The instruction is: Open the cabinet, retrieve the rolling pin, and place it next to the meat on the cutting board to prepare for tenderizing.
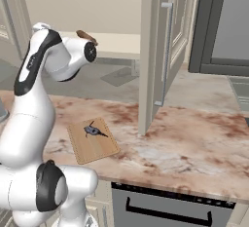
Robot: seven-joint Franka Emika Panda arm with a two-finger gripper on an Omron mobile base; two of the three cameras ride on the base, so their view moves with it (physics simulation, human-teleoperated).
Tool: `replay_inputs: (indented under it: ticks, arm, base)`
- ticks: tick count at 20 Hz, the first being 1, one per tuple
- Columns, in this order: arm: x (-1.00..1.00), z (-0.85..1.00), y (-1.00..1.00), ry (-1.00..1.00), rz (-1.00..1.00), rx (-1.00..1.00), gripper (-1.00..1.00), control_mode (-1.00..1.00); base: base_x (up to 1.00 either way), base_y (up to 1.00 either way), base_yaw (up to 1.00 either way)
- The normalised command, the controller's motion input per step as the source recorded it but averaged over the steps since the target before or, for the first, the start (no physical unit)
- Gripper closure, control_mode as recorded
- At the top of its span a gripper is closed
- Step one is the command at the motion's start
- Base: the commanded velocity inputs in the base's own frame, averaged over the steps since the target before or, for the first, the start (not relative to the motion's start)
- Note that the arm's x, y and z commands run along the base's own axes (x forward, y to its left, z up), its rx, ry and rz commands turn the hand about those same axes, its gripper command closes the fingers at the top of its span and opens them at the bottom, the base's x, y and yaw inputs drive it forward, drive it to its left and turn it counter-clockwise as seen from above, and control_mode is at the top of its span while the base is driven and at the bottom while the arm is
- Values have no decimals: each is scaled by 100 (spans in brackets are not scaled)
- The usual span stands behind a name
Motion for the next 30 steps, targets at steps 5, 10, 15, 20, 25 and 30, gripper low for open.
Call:
replay_inputs:
  ticks: [5, 10, 15, 20, 25, 30]
  arm:
    - [-15, -7, 80, 0, 17, 0, -100, -100]
    - [-53, -3, 78, -1, 16, 0, -100, -100]
    - [-88, -3, 84, -6, 15, 0, -100, -100]
    - [-83, -2, 87, -5, 14, 0, -100, -100]
    - [-59, -2, 91, -2, 12, 0, -100, -100]
    - [-26, -4, 83, 0, 7, -1, -100, -100]
  base:
    - [0, 0, 0]
    - [0, 0, 0]
    - [0, 0, 0]
    - [0, 0, 0]
    - [0, 0, 0]
    - [0, 0, 0]
